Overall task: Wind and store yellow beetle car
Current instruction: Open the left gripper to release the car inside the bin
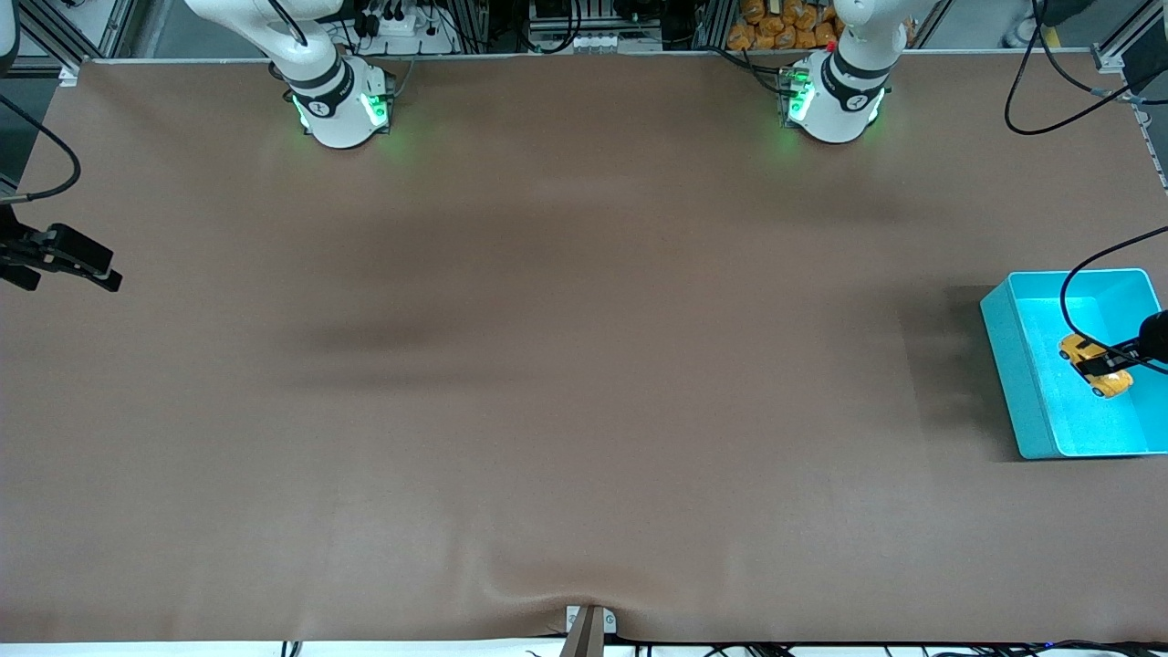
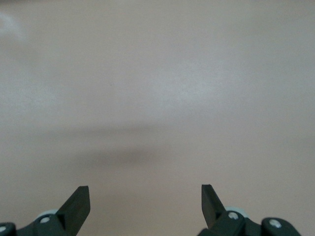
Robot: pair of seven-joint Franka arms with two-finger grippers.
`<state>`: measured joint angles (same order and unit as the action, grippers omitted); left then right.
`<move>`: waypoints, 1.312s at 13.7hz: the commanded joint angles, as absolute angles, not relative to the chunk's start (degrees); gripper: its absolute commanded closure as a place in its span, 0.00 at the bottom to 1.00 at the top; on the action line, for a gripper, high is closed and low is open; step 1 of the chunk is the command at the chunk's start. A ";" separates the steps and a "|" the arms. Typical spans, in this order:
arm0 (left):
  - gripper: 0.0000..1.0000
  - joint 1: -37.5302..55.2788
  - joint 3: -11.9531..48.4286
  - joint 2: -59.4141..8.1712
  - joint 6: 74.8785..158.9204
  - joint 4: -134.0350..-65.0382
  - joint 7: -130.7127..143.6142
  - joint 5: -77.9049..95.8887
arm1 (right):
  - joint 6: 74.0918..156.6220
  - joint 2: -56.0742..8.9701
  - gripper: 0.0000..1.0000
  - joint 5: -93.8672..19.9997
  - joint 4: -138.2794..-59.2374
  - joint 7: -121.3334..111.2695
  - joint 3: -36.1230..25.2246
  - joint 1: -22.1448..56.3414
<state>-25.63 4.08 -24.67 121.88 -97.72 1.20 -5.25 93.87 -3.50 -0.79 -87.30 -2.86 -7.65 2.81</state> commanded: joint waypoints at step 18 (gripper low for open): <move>0.00 -30.94 4.13 -38.06 121.38 -87.89 -24.79 -1.93 | 93.25 -3.69 0.00 -1.14 -86.13 -2.55 -7.29 2.90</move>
<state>-30.96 3.86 -38.69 122.07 -89.11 -23.58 -2.70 93.88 -3.49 -0.79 -87.22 -2.86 -7.42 2.89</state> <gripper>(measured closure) 0.498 0.000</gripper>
